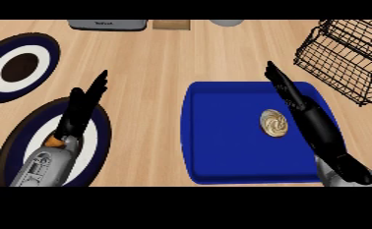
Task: Pick the cupcake from the tray and place it in the tiered basket
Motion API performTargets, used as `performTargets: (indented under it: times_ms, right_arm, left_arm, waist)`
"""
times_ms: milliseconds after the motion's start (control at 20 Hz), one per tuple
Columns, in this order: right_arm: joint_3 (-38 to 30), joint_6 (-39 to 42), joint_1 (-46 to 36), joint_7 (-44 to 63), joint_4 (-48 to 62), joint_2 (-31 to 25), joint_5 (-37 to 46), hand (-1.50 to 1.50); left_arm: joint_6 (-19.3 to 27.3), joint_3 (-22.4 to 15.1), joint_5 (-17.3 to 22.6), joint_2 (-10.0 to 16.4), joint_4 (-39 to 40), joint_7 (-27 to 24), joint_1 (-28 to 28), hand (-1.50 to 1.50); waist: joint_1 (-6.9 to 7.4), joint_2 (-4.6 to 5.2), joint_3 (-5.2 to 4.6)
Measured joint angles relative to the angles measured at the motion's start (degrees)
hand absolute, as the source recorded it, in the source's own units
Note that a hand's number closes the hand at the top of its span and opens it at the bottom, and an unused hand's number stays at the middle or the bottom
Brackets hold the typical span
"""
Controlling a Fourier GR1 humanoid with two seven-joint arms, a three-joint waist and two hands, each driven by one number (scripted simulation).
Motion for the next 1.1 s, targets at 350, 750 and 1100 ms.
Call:
performTargets:
  times_ms: [350,750,1100]
  right_arm:
    - [-7.6,-16.2,-1.9,10.2,10.3,6.5,2.1,-1.5]
    - [-11.4,-35.5,-11.3,9.8,24.5,18.4,8.5,-1.5]
    - [-3.4,-34.3,-14.8,30.1,23.7,8.6,23.3,-1.5]
  left_arm:
    - [-1.7,0.1,2.8,-3.6,-3.2,-7.1,0.2,0.0]
    - [-4.7,-1.0,4.5,-7.1,-2.2,-14.7,3.7,0.0]
    - [-5.0,0.2,4.5,-7.0,-0.9,-16.5,4.5,0.0]
  waist:
    - [0.74,1.17,1.47]
    - [0.89,1.2,2.04]
    - [-0.95,0.23,1.73]
